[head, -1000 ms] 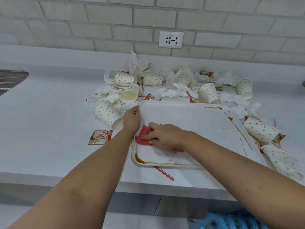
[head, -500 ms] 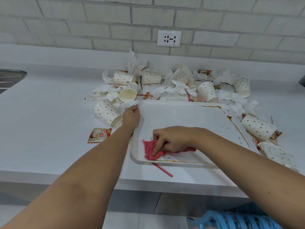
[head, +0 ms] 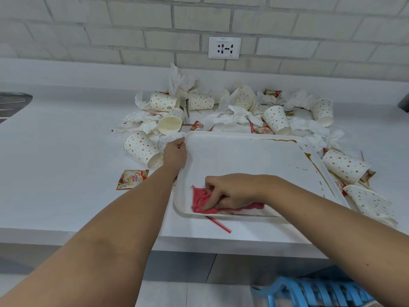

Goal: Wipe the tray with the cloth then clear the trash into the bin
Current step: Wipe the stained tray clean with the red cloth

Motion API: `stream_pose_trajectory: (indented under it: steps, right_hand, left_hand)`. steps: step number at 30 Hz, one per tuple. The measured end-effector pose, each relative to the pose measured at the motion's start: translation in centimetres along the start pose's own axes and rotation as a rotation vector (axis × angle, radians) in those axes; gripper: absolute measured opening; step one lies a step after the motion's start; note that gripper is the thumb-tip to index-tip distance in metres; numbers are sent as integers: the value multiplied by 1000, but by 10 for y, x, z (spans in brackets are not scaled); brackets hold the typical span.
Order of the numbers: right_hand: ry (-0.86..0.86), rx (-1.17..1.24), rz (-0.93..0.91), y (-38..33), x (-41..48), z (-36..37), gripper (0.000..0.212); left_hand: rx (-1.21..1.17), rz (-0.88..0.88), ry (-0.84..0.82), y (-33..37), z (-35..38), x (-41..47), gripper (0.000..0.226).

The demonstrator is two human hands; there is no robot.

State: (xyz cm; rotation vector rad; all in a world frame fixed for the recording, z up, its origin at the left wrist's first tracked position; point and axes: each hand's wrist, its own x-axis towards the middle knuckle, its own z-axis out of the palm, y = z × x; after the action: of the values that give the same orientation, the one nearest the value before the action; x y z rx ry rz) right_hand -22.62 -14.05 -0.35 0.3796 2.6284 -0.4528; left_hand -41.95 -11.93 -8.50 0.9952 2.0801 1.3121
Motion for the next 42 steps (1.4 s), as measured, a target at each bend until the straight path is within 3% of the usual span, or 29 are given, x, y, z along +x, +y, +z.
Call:
stream_pose_trajectory:
  steps: [6, 20, 27, 35, 39, 42]
  right_hand:
    - [-50, 136, 144, 32, -32, 4, 28]
    - [161, 14, 59, -24, 31, 10, 33]
    - [307, 86, 207, -10, 42, 5, 33]
    - [415, 132, 534, 33, 21, 9, 36]
    - [309, 161, 502, -4, 29, 20, 41]
    - [340, 125, 482, -23, 41, 21, 43]
  left_hand:
    - [-62, -24, 39, 1, 3, -3, 38]
    - [-31, 29, 76, -1, 3, -5, 36]
    - [-32, 71, 45, -2, 1, -6, 37]
    - [-69, 21, 33, -2, 1, -8, 37]
    - [-67, 32, 38, -3, 2, -7, 39]
    - [-60, 48, 39, -3, 2, -7, 39]
